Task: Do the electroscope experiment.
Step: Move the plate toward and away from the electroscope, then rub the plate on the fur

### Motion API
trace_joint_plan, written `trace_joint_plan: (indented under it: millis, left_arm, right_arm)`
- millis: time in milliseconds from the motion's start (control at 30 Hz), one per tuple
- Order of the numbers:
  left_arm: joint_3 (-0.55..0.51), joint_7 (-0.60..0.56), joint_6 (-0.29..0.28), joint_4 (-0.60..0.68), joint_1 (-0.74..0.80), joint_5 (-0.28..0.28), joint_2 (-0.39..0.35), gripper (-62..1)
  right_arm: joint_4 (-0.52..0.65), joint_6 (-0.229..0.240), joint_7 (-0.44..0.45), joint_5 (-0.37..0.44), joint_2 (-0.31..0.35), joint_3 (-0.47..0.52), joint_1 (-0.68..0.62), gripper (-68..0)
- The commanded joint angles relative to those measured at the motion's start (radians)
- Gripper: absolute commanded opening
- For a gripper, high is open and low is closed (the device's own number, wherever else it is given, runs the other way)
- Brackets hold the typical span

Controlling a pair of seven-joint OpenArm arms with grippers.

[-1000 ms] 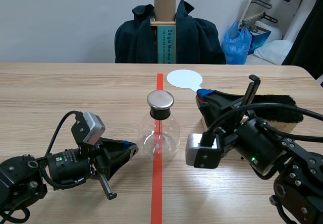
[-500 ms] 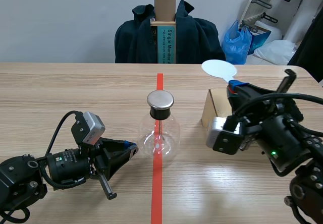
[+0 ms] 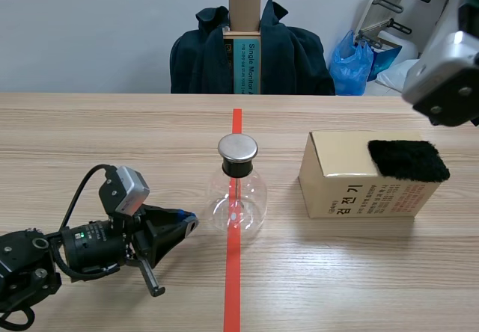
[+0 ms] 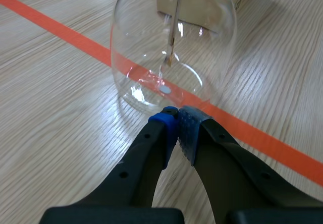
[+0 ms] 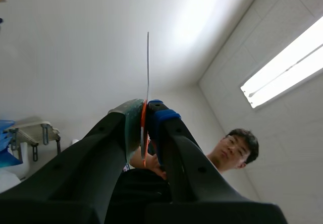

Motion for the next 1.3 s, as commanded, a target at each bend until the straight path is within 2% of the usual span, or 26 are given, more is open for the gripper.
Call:
trace_joint_plan:
  millis: [0, 233, 300, 367, 467, 533, 567, 600, 700, 800, 900, 1133, 1267]
  left_arm:
    - [-0.006, -0.017, -0.004, 0.06, 0.01, -0.01, -0.032, -58.0]
    - [-0.036, -0.013, -0.013, 0.341, 0.17, -0.02, -0.208, -57.9]
    - [-0.077, -0.013, -0.021, 0.439, 0.246, -0.066, -0.272, -55.5]
    - [-0.13, -0.012, -0.043, 0.536, 0.33, -0.102, -0.338, -45.2]
    - [-0.228, -0.01, -0.085, 0.671, 0.46, -0.145, -0.425, -20.9]
    - [-0.301, -0.01, -0.121, 0.743, 0.551, -0.169, -0.467, -7.1]
    - [-0.336, -0.01, -0.13, 0.774, 0.593, -0.172, -0.48, -1.4]
    - [-0.369, -0.01, -0.135, 0.798, 0.629, -0.172, -0.486, 1.4]
    - [-0.451, -0.01, -0.135, 0.842, 0.711, -0.172, -0.484, 1.4]
    - [-0.489, -0.01, -0.135, 0.861, 0.752, -0.172, -0.481, 1.4]
    - [-0.491, -0.01, -0.135, 0.863, 0.755, -0.172, -0.481, 1.4]
    - [-0.49, -0.006, -0.134, 0.863, 0.756, -0.172, -0.478, 1.4]
    - [-0.49, -0.006, -0.134, 0.863, 0.756, -0.172, -0.478, 1.4]
  right_arm:
    - [0.007, -0.014, -0.003, 0.016, 0.013, 0.018, -0.002, -66.8]
    - [0.013, -0.014, 0.004, 0.062, 0.013, 0.103, -0.032, -66.8]
    - [0.013, -0.014, 0.005, 0.082, 0.013, 0.127, -0.043, -66.8]
    - [0.013, -0.013, 0.004, 0.097, 0.013, 0.149, -0.049, -66.8]
    - [0.013, -0.014, 0.003, 0.113, 0.013, 0.179, -0.053, -66.7]
    - [0.013, -0.014, -0.001, 0.121, 0.013, 0.196, -0.058, -66.7]
    - [0.013, -0.014, -0.005, 0.132, 0.013, 0.199, -0.06, -66.7]
    - [0.013, -0.014, -0.01, 0.138, 0.012, 0.2, -0.06, -66.7]
    - [0.013, -0.014, -0.03, 0.141, 0.008, 0.2, -0.06, -66.7]
    - [0.013, -0.014, -0.038, 0.142, 0.008, 0.2, -0.06, -66.7]
    - [0.013, -0.015, -0.045, 0.141, 0.008, 0.2, -0.059, -66.7]
    - [0.002, -0.014, -0.142, 0.133, 0.008, 0.201, -0.06, -66.7]
    - [-0.074, -0.014, -0.127, 0.1, 0.003, 0.199, -0.059, -66.7]
